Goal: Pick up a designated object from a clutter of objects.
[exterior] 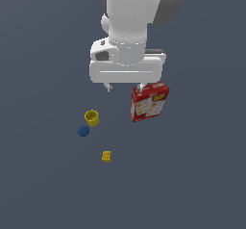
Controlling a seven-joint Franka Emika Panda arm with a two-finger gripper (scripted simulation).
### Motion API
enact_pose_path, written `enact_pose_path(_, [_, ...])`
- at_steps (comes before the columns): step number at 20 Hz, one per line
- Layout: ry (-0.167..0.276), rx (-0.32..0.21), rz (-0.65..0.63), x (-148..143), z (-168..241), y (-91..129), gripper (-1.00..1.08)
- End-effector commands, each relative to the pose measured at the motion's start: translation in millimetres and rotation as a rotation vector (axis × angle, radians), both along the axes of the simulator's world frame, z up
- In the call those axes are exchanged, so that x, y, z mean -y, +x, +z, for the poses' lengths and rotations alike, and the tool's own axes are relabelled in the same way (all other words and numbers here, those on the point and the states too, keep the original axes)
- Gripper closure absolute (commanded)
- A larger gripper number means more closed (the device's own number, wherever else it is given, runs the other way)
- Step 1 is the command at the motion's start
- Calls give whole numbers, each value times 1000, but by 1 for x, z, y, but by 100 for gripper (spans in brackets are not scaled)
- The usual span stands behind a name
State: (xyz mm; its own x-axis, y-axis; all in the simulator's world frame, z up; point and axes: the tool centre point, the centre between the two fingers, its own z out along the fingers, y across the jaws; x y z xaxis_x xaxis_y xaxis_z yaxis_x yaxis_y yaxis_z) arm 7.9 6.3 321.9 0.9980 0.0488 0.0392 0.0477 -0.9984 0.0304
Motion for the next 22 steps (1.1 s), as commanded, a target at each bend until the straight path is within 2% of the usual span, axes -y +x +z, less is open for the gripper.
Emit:
enact_pose_path(1, [0, 0, 0, 0, 0, 0, -92])
enact_pose_path(11, [8, 50, -49, 12, 30, 7, -92])
enact_pose_path(17, [10, 44, -42, 18, 18, 8, -92])
enact_pose_path(22, [15, 34, -30, 34, -9, 8, -92])
